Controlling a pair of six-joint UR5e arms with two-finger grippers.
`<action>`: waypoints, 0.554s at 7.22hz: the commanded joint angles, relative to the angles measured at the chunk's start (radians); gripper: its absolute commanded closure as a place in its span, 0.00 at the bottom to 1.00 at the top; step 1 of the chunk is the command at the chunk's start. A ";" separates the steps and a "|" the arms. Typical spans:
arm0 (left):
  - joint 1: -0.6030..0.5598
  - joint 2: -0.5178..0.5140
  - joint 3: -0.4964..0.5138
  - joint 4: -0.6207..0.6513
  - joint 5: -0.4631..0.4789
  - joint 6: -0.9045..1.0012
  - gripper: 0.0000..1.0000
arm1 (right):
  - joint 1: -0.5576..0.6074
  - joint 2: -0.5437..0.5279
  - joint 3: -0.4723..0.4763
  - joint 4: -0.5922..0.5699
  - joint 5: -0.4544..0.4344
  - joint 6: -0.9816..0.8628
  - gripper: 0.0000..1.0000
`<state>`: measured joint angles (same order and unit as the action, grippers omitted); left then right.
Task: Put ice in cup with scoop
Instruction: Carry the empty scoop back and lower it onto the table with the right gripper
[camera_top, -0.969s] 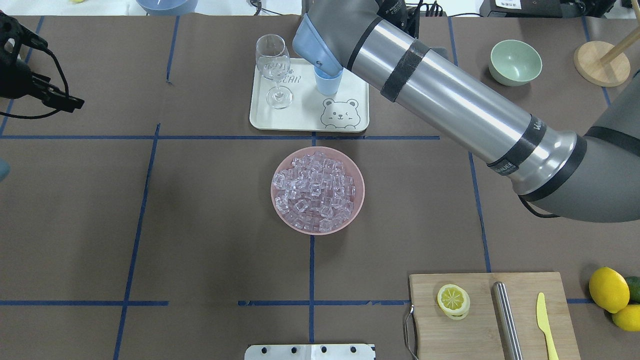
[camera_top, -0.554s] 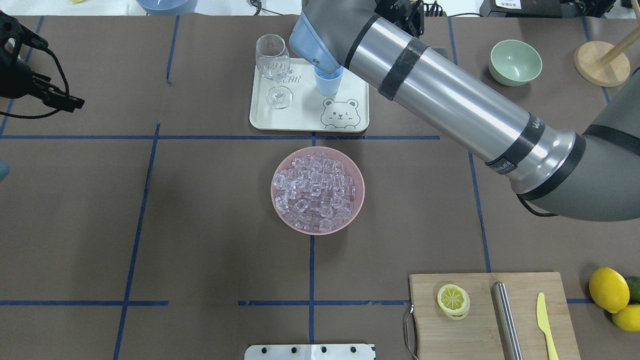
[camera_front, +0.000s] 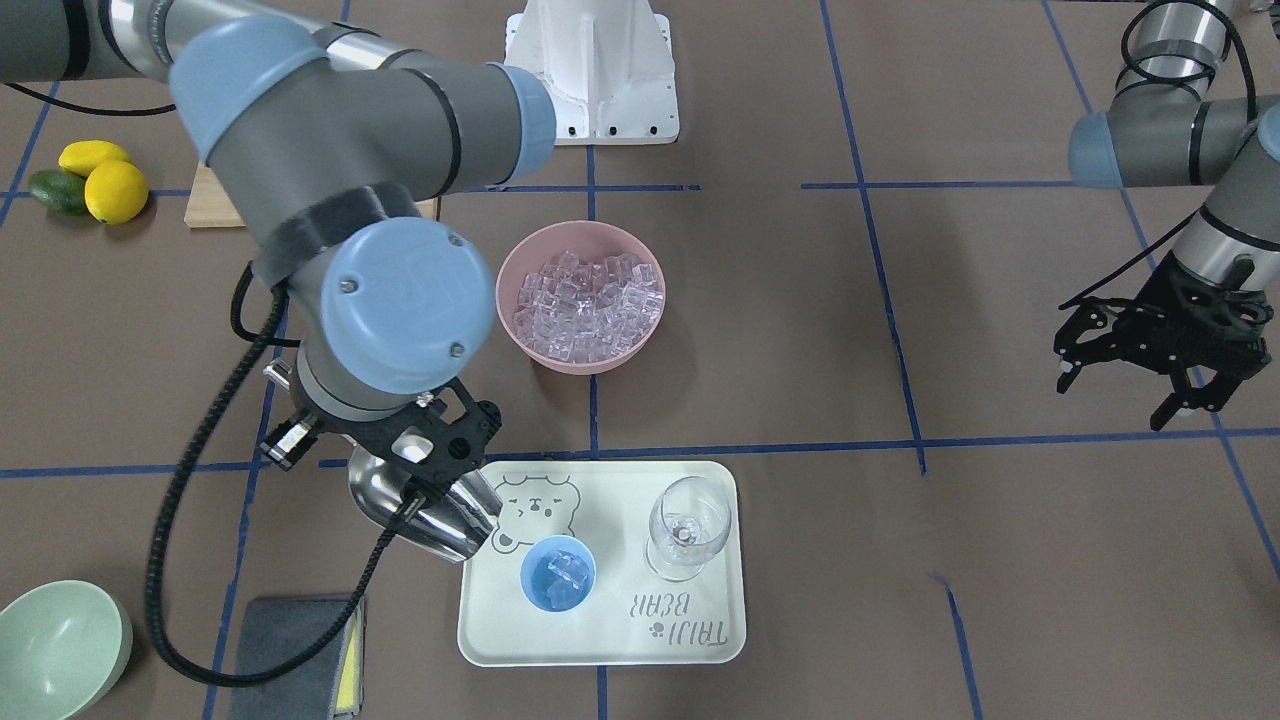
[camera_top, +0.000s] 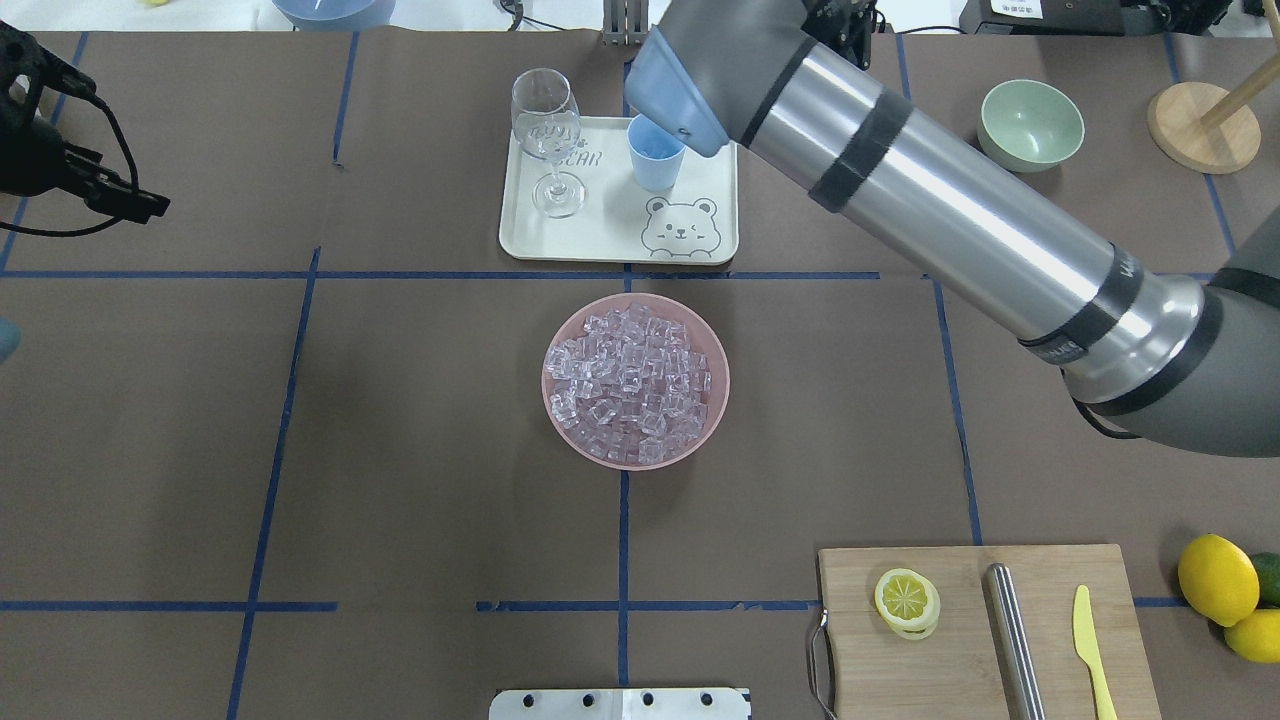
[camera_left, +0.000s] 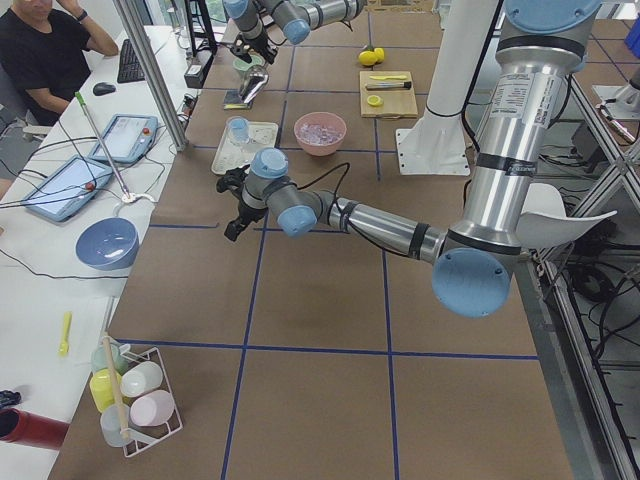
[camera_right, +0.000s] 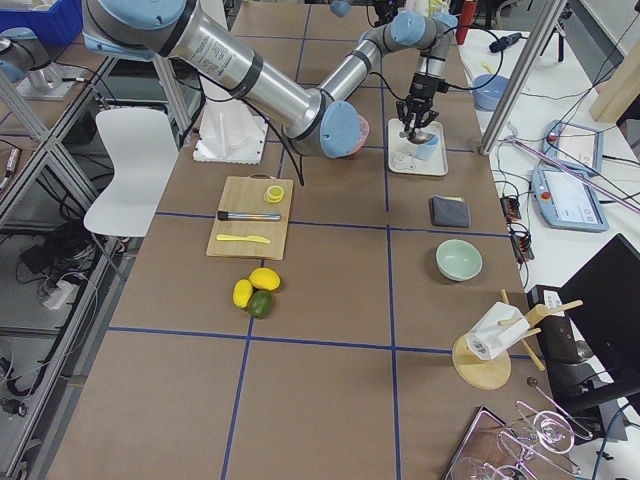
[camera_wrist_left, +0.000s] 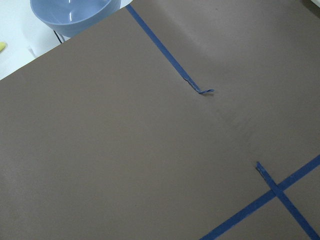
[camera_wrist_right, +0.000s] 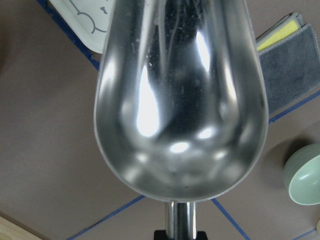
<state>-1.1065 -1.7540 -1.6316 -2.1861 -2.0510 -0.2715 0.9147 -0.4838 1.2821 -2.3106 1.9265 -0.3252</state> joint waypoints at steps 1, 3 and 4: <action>-0.003 -0.001 -0.008 0.000 0.000 0.000 0.00 | 0.038 -0.181 0.229 0.014 0.069 -0.002 1.00; -0.006 0.002 -0.033 0.002 0.000 0.000 0.00 | 0.099 -0.353 0.369 0.090 0.141 0.000 1.00; -0.006 0.013 -0.046 0.012 0.000 0.000 0.00 | 0.142 -0.386 0.378 0.103 0.149 0.008 1.00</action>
<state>-1.1112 -1.7498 -1.6620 -2.1823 -2.0509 -0.2715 1.0105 -0.7997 1.6164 -2.2364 2.0548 -0.3239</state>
